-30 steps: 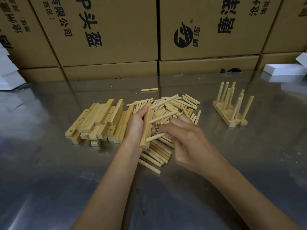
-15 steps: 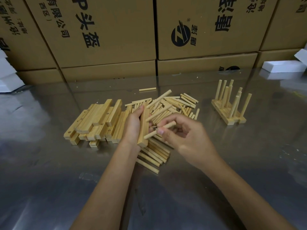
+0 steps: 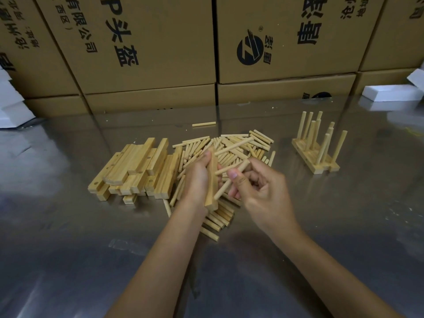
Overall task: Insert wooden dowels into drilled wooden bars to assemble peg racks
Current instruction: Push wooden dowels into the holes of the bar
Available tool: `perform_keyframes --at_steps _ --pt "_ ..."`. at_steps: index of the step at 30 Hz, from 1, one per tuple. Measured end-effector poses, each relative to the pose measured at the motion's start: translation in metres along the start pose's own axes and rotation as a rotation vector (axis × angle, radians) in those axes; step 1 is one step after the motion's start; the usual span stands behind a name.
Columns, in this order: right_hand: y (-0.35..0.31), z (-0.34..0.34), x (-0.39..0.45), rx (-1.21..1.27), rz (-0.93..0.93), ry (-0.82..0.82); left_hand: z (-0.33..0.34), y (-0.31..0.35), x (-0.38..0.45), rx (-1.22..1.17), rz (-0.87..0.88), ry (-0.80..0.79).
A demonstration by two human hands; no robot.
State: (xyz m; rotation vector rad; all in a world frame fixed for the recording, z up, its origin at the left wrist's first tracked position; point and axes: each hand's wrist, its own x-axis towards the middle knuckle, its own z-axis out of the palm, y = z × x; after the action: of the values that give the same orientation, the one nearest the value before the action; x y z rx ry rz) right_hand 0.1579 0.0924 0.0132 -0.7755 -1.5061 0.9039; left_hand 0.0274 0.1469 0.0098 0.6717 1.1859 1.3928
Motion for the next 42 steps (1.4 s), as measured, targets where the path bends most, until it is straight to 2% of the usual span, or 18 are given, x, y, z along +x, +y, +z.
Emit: perform_keyframes --at_steps 4,7,10,12,13,14,16,18,19,23,30,34,38,42 --pt "0.001 0.005 -0.004 0.17 0.003 -0.008 -0.003 0.005 0.002 -0.11 -0.019 0.039" --pt "0.005 0.016 -0.007 0.133 0.041 -0.08 -0.002 0.009 -0.007 -0.193 -0.086 -0.04" --pt "0.001 0.013 -0.005 0.022 -0.049 -0.014 0.0 0.01 -0.006 -0.214 -0.075 -0.039" --pt "-0.004 0.0 0.001 -0.128 -0.152 0.054 -0.004 0.011 -0.002 -0.172 -0.035 0.014" --pt "-0.006 -0.007 0.003 -0.28 -0.197 0.063 -0.007 0.012 -0.001 -0.152 -0.022 0.036" --pt "-0.007 -0.015 0.005 -0.476 -0.233 0.042 -0.011 0.013 0.001 -0.137 -0.015 0.049" --pt "-0.005 -0.023 0.005 -0.786 -0.233 -0.131 -0.016 0.015 0.003 -0.115 -0.007 0.06" --pt "-0.003 -0.021 0.001 -0.917 -0.17 -0.352 -0.019 0.016 0.004 -0.087 0.009 0.065" --pt "-0.002 -0.018 -0.001 -0.954 -0.162 -0.397 -0.02 0.017 0.004 -0.065 0.023 0.061" --pt "-0.005 -0.016 -0.003 -1.048 -0.209 -0.363 -0.017 0.016 0.003 0.075 0.115 0.042" --pt "-0.016 -0.022 0.001 -1.095 -0.18 -0.476 -0.009 0.012 0.001 0.127 0.174 0.007" --pt "-0.016 -0.027 0.007 -0.915 -0.016 -0.54 -0.005 0.006 0.001 0.163 0.191 -0.041" --pt "-0.013 -0.025 0.009 -0.718 0.137 -0.538 -0.004 0.001 0.001 0.168 0.199 -0.062" --pt "-0.009 -0.022 0.011 -0.668 0.207 -0.511 -0.002 -0.001 0.0 0.167 0.206 -0.091"
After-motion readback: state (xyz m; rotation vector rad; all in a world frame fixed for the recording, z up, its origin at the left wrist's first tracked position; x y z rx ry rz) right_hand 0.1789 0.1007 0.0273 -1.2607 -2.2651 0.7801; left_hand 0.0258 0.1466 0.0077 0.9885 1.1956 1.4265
